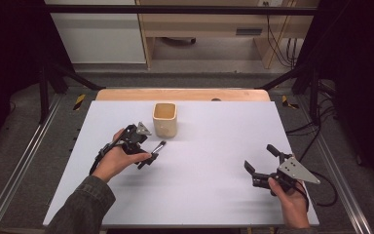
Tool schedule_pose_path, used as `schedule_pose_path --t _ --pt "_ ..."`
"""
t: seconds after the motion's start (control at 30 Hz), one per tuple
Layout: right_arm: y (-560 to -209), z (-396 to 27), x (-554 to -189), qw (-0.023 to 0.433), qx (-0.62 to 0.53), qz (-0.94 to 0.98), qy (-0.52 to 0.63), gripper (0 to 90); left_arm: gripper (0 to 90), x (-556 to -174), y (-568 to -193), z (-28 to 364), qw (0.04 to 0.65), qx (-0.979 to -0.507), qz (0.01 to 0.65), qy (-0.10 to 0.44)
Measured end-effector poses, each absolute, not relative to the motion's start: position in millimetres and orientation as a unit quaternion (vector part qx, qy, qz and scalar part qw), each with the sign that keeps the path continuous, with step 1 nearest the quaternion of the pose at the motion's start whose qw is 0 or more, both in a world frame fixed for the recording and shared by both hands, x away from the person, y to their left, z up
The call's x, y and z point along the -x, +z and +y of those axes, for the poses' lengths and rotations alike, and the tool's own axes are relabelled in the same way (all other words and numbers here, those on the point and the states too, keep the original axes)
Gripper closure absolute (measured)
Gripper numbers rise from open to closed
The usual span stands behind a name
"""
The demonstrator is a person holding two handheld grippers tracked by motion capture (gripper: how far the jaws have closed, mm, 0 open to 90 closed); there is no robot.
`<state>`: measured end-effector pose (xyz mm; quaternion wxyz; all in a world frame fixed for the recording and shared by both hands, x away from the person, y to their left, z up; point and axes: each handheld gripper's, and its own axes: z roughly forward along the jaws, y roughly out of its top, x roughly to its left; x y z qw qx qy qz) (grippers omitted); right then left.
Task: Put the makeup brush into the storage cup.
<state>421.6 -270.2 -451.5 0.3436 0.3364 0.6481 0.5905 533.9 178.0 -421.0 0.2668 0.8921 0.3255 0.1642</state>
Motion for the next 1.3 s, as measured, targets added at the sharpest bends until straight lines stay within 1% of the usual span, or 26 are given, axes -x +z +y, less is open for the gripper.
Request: schedule_pose_path --t 0.47,0.97,1.3 --pt "-451 -270 -422 0.343 -0.337 0.647 0.592 2.6 4.4 -535 -430 177 0.247 -0.898 0.329 0.156" --pt "-451 -271 -421 0.342 -0.338 0.646 0.593 2.6 4.6 -535 -436 174 0.244 -0.900 0.327 0.150" --pt "-451 -271 -421 0.343 -0.337 0.647 0.592 2.6 5.1 -533 -440 176 0.224 -0.907 0.328 0.140"
